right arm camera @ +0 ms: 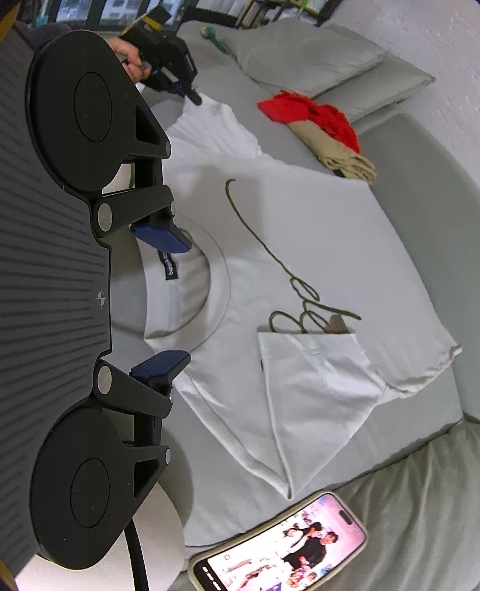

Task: Fold clothes
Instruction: 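Grasp the other white sleeve with the left gripper, then fold the held sleeve over the shirt body and open the left gripper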

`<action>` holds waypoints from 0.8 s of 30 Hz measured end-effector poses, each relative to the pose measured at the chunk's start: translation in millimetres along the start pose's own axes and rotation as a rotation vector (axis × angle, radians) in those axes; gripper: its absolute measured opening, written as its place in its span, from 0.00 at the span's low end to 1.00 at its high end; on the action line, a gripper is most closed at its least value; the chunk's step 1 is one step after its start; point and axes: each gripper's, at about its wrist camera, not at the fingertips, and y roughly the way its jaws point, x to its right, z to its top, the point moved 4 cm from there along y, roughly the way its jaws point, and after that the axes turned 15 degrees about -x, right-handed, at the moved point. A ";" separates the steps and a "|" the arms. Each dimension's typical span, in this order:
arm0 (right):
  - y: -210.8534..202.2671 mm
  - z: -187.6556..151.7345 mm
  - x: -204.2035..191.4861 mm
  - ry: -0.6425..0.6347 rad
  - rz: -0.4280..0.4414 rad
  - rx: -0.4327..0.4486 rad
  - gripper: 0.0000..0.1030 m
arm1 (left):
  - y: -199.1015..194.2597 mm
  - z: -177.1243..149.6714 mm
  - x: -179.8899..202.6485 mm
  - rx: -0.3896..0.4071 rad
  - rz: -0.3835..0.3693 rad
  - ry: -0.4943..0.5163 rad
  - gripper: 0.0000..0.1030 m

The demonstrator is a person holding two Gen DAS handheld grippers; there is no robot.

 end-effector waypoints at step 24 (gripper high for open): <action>-2.4 1.4 45.5 0.081 0.123 -0.010 0.63 | -37.1 -89.2 76.8 -0.186 -0.025 0.335 0.56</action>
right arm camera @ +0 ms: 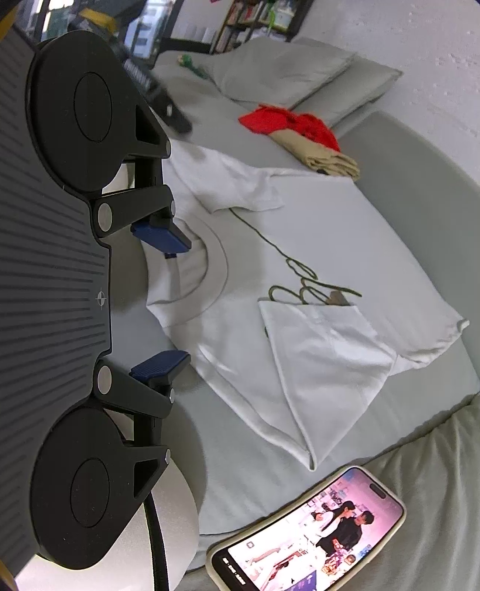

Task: Fold clothes
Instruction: 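Fold the held sleeve over the shirt body and open the left gripper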

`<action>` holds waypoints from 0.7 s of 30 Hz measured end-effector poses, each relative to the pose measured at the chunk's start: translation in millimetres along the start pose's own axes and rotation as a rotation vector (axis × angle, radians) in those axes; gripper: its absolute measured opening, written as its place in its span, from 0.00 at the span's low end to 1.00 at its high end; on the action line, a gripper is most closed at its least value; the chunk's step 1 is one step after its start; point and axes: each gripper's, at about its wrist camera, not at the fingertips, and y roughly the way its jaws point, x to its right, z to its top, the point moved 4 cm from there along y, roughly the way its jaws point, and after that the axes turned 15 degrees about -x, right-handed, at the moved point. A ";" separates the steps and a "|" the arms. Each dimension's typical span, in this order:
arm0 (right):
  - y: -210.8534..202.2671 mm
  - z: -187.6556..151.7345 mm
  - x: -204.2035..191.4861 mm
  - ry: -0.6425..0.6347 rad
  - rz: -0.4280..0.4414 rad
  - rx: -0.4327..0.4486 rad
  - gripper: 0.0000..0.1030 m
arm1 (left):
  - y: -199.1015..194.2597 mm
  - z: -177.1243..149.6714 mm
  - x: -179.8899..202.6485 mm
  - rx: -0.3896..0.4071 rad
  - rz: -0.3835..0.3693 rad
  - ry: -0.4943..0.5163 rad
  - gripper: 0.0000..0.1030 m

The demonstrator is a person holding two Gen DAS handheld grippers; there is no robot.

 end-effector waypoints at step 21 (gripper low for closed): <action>-1.0 -11.0 -1.4 -0.002 -0.022 -0.006 0.63 | 56.1 -20.3 -92.3 -0.066 -0.351 -0.608 0.07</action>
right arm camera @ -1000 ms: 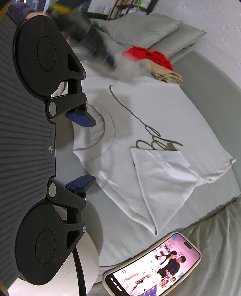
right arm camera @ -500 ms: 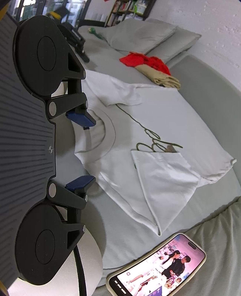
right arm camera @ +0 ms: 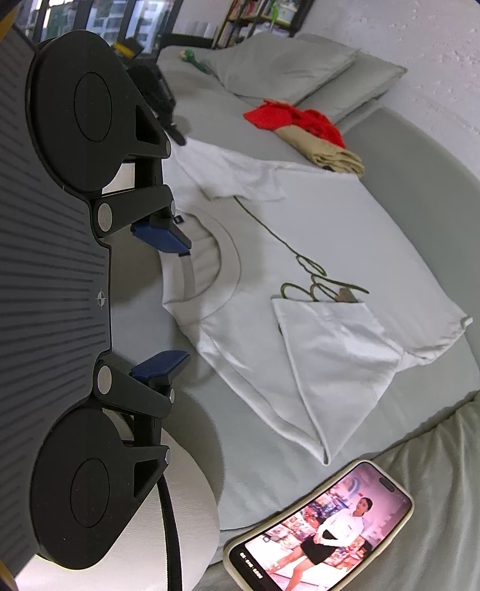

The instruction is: Fold clothes

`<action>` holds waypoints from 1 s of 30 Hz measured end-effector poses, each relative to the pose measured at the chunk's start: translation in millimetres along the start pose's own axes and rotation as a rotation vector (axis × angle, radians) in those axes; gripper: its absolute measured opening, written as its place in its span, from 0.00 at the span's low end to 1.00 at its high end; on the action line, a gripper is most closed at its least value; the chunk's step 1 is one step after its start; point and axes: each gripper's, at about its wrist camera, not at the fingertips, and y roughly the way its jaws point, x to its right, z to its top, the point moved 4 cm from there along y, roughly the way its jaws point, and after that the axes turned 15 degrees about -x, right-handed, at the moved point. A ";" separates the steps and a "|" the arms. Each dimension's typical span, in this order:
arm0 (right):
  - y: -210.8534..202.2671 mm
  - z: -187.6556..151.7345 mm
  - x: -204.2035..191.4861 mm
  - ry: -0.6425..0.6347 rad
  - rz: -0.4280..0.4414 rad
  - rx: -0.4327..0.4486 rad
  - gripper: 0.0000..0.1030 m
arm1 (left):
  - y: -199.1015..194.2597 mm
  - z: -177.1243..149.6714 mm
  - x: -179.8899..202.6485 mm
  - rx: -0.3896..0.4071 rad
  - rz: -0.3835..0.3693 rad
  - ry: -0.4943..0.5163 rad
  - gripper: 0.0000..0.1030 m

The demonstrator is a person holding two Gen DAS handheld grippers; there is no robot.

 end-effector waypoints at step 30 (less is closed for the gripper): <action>9.1 71.4 23.1 -0.134 -0.368 0.051 0.40 | 12.5 -34.4 92.6 -0.046 0.571 0.729 0.12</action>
